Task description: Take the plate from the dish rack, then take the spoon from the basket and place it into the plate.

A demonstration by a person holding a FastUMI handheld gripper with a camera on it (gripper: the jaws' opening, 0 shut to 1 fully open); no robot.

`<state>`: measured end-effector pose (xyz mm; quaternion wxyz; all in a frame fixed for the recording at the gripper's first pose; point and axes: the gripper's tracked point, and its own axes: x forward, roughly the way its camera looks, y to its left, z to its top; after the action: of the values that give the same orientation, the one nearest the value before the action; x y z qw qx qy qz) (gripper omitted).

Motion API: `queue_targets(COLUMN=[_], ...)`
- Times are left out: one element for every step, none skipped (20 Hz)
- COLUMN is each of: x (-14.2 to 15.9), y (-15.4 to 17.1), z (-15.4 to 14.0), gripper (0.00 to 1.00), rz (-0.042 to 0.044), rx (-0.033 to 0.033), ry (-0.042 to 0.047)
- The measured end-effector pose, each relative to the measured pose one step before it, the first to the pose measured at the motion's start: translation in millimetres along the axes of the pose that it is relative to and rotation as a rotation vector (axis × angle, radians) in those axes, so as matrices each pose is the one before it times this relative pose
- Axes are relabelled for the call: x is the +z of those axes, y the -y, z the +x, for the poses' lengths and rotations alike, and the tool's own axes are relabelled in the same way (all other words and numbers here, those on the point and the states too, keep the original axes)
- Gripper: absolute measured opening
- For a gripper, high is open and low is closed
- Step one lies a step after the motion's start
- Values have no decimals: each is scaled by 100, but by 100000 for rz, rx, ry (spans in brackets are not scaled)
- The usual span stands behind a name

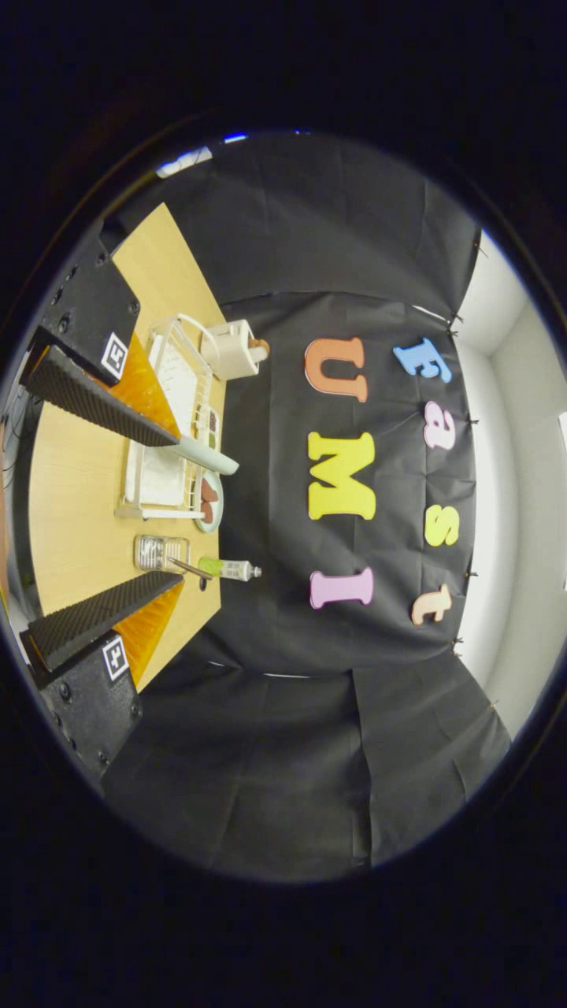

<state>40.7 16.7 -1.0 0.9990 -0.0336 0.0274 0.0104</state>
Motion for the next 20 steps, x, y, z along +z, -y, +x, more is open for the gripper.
queue_targets(x=[600,714,867,515,607,807,803,500,417,292,-73,-134,102,442,675,765,936,500,608,507], y=[-519,-511,-401,-536,-366,-628,-600,-266,-38,-349,-302,-121,-160,-121,-275,-297,-125,-26,-152,-255], z=[754,966,1063,1085,1079,1216,1152,1387,1312,1433,1485,1769,1407,1329,935,942,1145,1291,1009,930], gripper=[100,100,100,100,100,100,100,100,100,100,100,100,99,98,97,96,95,94,94,94], rz=[-1031,-929,-1255,-1844,-1304,-1722,-1268,-629,1317,1798,1662,2236,1974,1830,873,856,1669,459,949,-259], rx=[839,1009,370,851,133,1102,1389,72,-455,739,253,55,180,264,1334,1500,-366,-1679,-1657,-2065], ry=[-1528,-840,-1530,-1776,-1922,-1463,-1994,-2943,-3559,-3856,-6054,-6618,-6728,-5352,-3967,-3546,-2613,-3696,-2641,-2976])
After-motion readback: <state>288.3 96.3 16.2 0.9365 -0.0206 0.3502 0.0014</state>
